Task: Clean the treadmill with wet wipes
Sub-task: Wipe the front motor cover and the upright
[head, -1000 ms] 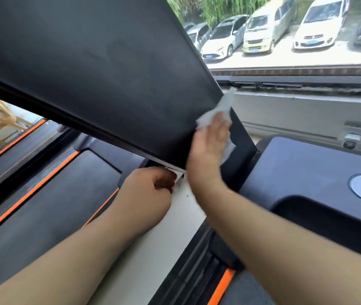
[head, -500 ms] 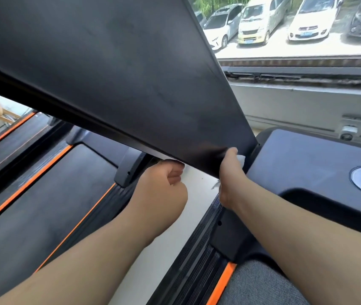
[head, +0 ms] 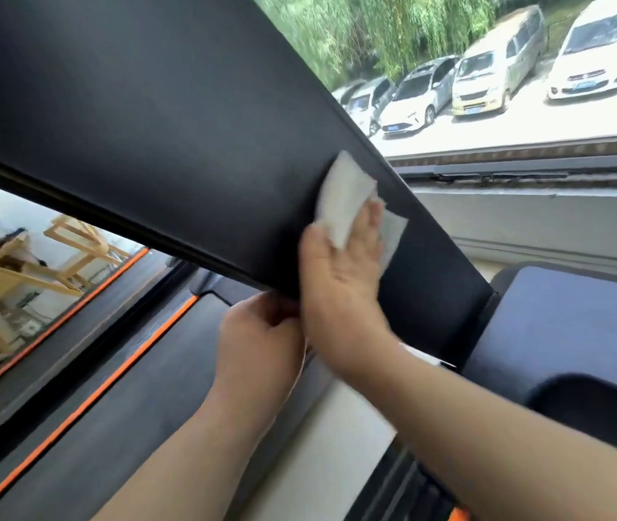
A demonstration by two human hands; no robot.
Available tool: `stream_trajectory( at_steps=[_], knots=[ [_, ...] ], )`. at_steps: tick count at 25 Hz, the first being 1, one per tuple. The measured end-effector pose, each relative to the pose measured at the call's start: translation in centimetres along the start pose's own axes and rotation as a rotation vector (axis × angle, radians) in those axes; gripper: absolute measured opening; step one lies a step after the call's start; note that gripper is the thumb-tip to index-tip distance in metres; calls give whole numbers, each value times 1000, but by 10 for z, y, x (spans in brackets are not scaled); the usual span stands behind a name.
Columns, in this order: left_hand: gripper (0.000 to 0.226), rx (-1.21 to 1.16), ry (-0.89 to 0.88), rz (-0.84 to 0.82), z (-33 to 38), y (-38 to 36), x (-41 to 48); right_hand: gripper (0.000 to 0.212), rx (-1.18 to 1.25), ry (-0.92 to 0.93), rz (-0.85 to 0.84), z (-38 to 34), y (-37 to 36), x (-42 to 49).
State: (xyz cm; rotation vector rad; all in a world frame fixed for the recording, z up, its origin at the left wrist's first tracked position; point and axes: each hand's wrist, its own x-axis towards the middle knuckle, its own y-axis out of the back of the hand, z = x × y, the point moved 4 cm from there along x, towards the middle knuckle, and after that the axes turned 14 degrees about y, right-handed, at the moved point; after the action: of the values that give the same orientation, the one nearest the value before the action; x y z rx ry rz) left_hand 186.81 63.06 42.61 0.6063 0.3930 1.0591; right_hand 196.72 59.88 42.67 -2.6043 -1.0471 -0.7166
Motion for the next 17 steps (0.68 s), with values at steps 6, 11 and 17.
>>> stream_trajectory(
  at_steps=[6,11,17],
  knots=[
    [30,-310,-6,494,23,74,-14,67,23,-159,9,6,18,18],
    [20,-416,-136,540,51,93,-35,70,-159,383,-105,-75,-34,-2],
    [29,-469,-229,641,68,136,-53,54,-239,651,-65,-103,-24,31]
  ],
)
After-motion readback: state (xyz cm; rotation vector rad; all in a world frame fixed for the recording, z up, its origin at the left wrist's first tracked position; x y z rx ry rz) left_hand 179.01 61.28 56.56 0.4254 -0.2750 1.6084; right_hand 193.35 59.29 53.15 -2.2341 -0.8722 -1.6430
